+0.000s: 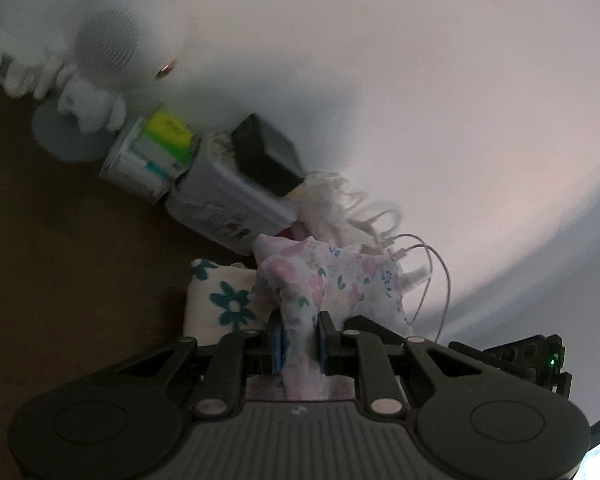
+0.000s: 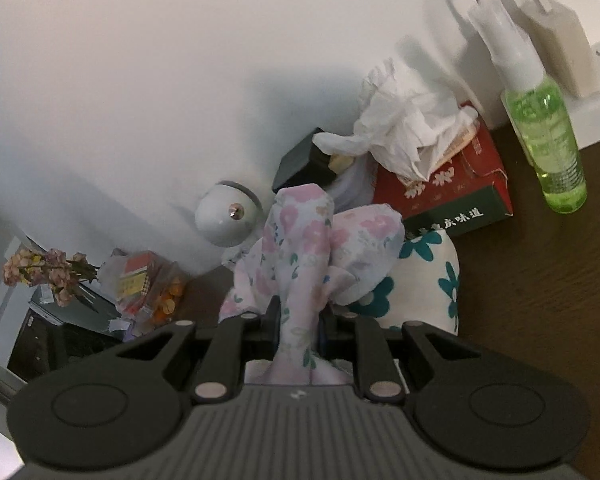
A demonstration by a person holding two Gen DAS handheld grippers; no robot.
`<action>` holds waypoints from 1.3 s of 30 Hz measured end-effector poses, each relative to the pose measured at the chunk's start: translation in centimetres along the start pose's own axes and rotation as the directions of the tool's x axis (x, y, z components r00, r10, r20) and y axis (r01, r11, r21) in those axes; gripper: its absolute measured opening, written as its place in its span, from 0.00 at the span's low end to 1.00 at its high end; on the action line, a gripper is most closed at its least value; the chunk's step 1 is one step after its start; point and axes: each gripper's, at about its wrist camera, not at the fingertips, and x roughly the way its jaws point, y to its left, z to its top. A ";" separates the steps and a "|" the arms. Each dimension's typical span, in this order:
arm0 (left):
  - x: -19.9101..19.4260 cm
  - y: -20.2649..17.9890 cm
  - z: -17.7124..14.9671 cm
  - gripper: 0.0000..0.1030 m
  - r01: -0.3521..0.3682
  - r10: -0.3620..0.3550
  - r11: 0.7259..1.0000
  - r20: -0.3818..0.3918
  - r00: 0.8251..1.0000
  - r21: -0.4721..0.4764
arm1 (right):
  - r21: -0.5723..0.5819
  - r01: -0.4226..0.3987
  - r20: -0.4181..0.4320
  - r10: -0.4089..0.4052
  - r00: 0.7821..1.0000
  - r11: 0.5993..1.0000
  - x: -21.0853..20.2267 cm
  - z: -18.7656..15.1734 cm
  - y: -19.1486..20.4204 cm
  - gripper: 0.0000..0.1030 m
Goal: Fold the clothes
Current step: 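Lift the folded dress with both grippers and carry it toward the clothes stack, then lower the dress onto the folded clothes stack with both grippers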
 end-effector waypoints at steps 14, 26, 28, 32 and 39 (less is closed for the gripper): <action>-3.1 -2.4 1.0 0.69 -0.002 -0.012 0.992 0.108 0.994 0.126 | -0.026 0.053 0.192 -0.047 0.980 0.998 -5.1 1.0 0.9 0.72; -1.1 -6.3 -0.6 0.05 -0.137 0.086 0.922 0.153 0.984 0.362 | -0.397 0.341 0.336 -0.211 0.918 0.852 -1.5 -0.8 8.7 0.14; -0.3 -6.2 -1.3 0.05 -0.137 0.092 0.920 0.137 0.986 0.368 | -0.419 0.394 0.350 -0.255 0.901 0.818 -0.6 -1.7 8.1 0.13; 1.1 -6.1 -2.5 0.05 -0.160 0.126 0.909 0.113 0.986 0.385 | -0.412 0.435 0.325 -0.317 0.891 0.801 0.9 -3.0 6.2 0.13; -0.6 -6.6 -1.5 0.27 -0.092 0.045 0.929 0.138 0.989 0.358 | -0.376 0.375 0.352 -0.243 0.904 0.847 -1.6 -3.2 6.5 0.16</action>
